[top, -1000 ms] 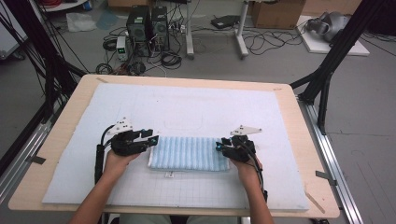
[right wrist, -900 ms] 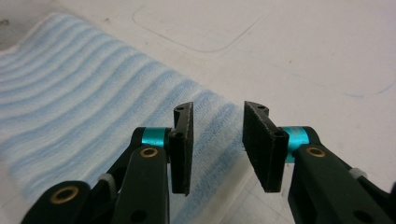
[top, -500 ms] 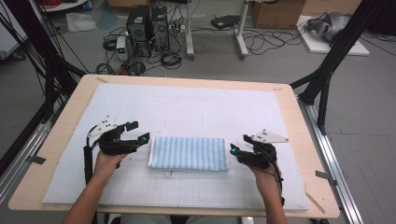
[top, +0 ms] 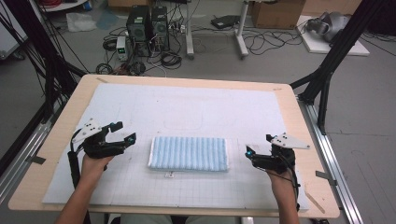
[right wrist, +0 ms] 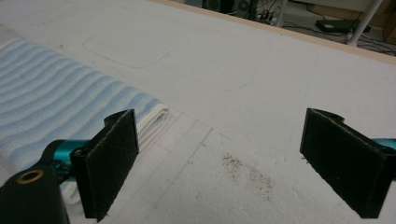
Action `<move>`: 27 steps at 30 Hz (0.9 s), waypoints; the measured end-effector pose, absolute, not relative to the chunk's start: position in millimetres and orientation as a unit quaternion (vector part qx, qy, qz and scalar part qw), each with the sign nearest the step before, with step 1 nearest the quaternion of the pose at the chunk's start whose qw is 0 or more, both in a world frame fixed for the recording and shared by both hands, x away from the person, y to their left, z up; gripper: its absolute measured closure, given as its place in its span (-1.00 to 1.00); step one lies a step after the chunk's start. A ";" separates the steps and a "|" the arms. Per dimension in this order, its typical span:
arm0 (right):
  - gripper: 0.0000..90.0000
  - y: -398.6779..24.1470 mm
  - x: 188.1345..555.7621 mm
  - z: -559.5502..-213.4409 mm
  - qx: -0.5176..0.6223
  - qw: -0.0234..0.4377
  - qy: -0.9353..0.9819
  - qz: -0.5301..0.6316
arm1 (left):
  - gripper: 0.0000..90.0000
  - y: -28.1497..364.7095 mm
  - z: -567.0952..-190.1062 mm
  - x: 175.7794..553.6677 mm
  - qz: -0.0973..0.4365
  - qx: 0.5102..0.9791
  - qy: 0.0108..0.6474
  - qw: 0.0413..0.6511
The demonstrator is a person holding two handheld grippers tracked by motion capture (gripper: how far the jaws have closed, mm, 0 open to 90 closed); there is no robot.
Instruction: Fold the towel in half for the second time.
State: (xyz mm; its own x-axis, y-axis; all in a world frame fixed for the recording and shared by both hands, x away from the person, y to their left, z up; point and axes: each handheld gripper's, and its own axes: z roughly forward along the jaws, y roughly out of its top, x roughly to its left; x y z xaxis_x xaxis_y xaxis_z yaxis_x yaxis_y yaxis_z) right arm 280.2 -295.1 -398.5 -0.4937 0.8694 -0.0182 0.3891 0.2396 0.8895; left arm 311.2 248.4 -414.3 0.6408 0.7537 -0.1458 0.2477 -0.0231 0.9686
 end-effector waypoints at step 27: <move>-0.76 -284.4 282.6 -400.2 0.420 0.271 0.744 0.443 | -0.52 251.8 -415.4 306.6 0.217 0.677 0.375 0.595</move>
